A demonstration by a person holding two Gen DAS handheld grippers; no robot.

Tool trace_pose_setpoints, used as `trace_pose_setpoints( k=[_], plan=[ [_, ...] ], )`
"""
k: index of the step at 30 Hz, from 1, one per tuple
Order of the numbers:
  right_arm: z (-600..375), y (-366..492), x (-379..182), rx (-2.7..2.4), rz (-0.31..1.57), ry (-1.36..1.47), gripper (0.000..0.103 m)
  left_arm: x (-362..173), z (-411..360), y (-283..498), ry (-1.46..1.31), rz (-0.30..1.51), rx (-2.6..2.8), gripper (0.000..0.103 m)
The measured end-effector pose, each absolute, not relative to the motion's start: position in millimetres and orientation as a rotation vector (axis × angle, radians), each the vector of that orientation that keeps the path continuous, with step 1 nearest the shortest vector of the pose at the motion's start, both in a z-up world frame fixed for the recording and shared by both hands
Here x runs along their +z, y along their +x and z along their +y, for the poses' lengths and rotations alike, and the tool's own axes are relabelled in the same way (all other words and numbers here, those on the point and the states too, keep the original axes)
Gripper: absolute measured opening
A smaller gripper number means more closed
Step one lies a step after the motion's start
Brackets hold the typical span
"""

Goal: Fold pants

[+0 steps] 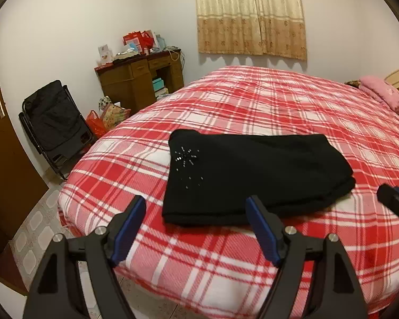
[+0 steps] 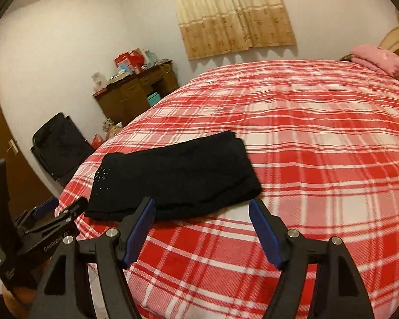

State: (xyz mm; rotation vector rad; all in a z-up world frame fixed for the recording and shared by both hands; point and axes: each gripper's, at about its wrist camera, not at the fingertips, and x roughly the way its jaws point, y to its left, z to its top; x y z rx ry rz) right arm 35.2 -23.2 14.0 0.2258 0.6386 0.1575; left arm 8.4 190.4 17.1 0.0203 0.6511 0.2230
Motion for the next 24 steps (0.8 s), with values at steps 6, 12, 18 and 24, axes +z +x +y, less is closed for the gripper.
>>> trace_pose_setpoints(
  k=[6, 12, 18, 24],
  plan=[
    [-16, 14, 29, 0.143, 0.583, 0.227, 0.077, 27, 180, -14, 0.069, 0.592, 0.243, 0.095],
    [-8, 1, 31, 0.074, 0.607, 0.181, 0.079, 29, 171, -24, 0.079, 0.589, 0.222, 0.099],
    [-12, -21, 44, 0.047, 0.568, 0.182, 0.079, 36, 165, -43, 0.088, 0.565, 0.19, 0.099],
    [-6, -48, 62, 0.013, 0.473, 0.151, 0.08, 58, 164, -65, 0.068, 0.472, 0.194, 0.103]
  ],
)
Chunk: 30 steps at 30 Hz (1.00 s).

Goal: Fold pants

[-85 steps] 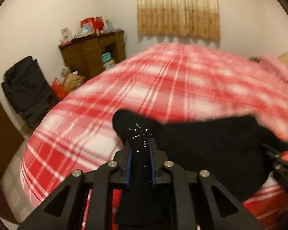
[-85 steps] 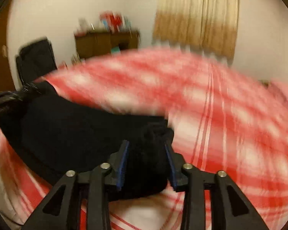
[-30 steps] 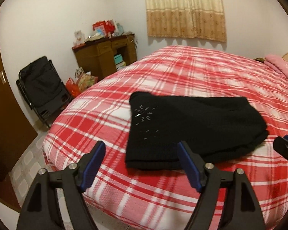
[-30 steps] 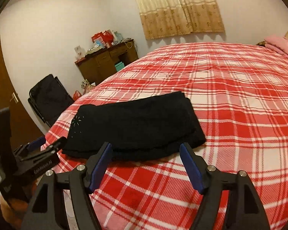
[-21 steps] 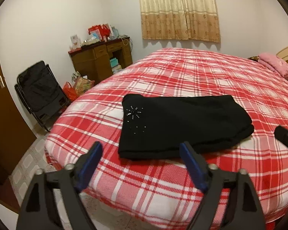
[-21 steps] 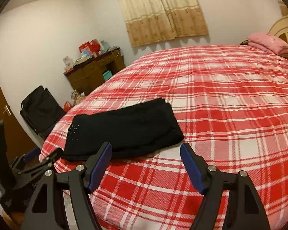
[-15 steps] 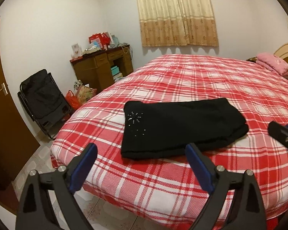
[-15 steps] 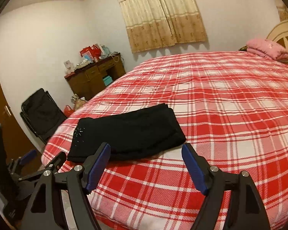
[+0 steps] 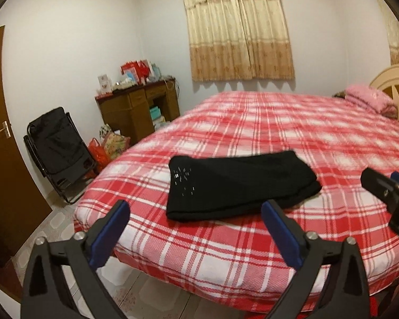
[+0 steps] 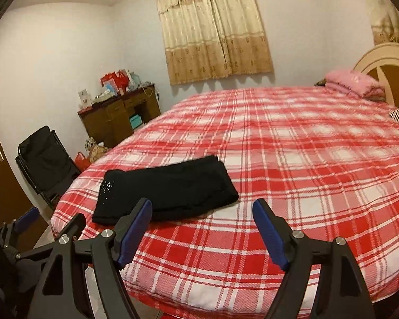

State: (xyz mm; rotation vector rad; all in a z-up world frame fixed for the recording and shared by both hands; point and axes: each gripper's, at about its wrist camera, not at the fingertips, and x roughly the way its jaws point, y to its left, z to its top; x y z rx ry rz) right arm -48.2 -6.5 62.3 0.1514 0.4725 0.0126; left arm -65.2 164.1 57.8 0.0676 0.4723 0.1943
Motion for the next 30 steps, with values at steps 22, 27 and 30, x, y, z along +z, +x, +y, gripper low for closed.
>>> trace_pose_setpoints(
  k=[22, 27, 30],
  plan=[
    [-6, -110, 106, 0.016, 0.212, 0.109, 0.09, 100, 153, -114, 0.075, 0.257, 0.229, 0.103],
    [-6, -110, 106, 0.017, 0.217, 0.109, 0.091, 101, 155, -115, 0.071, 0.257, 0.227, 0.103],
    [-5, -110, 105, 0.017, 0.224, 0.111, 0.091, 100, 154, -116, 0.074, 0.264, 0.222, 0.103]
  ],
)
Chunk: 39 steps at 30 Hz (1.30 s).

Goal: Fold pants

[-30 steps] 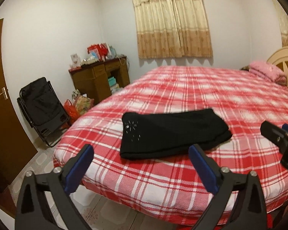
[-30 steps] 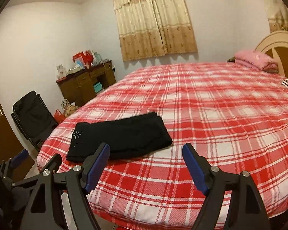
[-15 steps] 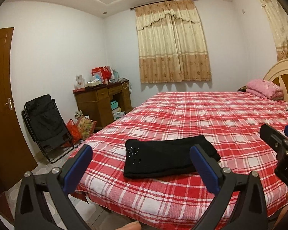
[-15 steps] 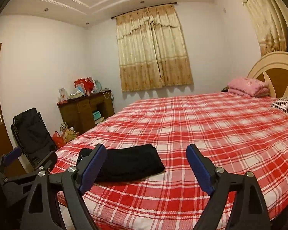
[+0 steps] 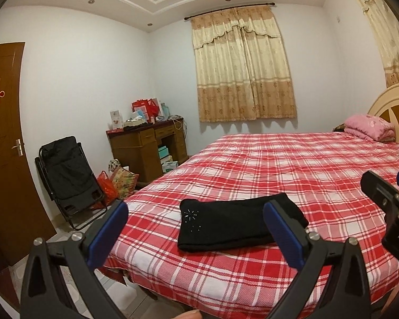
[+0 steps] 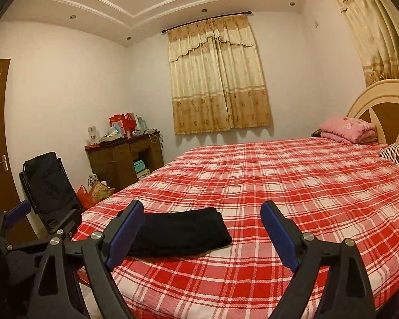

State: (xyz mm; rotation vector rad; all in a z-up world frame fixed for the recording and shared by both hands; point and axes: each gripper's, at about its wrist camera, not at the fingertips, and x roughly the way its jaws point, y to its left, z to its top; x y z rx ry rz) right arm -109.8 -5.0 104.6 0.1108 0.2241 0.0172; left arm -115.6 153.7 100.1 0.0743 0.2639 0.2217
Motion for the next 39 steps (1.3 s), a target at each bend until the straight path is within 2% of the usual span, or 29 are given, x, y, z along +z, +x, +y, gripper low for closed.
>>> trace_pose_setpoints(
  k=[39],
  plan=[
    [-5.2, -104.7, 98.4, 0.002, 0.258, 0.127, 0.091, 94.5, 153.7, -109.0, 0.074, 0.304, 0.227, 0.103]
  ],
)
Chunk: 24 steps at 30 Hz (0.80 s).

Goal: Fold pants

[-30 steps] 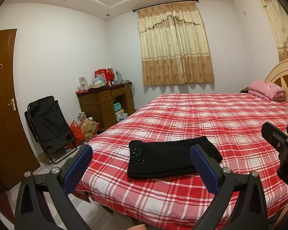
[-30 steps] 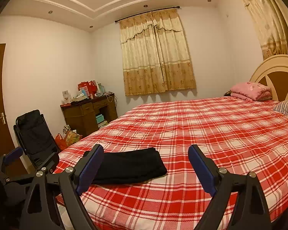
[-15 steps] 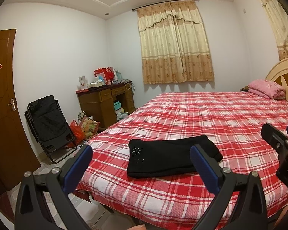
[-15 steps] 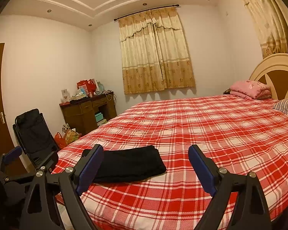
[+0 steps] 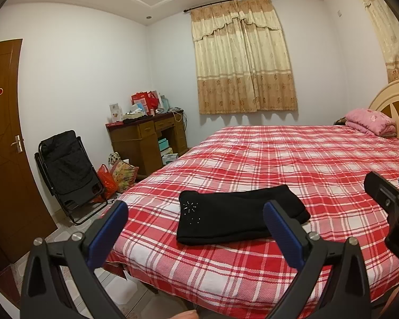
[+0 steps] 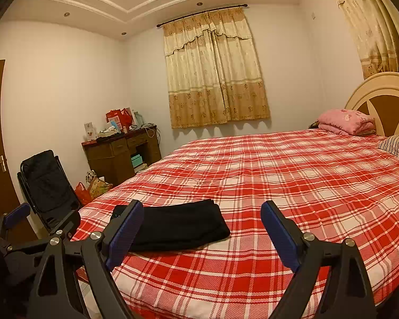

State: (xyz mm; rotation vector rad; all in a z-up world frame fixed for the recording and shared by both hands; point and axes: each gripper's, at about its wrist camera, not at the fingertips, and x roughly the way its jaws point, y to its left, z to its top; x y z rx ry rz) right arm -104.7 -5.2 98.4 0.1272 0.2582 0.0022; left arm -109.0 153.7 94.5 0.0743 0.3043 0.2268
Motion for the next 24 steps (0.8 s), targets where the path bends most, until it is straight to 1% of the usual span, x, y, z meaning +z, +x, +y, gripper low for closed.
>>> trace_pose_setpoints(
  k=[16, 24],
  plan=[
    [-6.2, -103.1, 96.9, -0.004, 0.271, 0.126, 0.091, 95.2, 155.4, -104.9, 0.08, 0.316, 0.268, 0.103],
    [-7.0, -103.1, 97.4, -0.004, 0.275, 0.126, 0.091, 94.2, 160.4, -102.0, 0.034, 0.339, 0.232, 0.103]
  ],
)
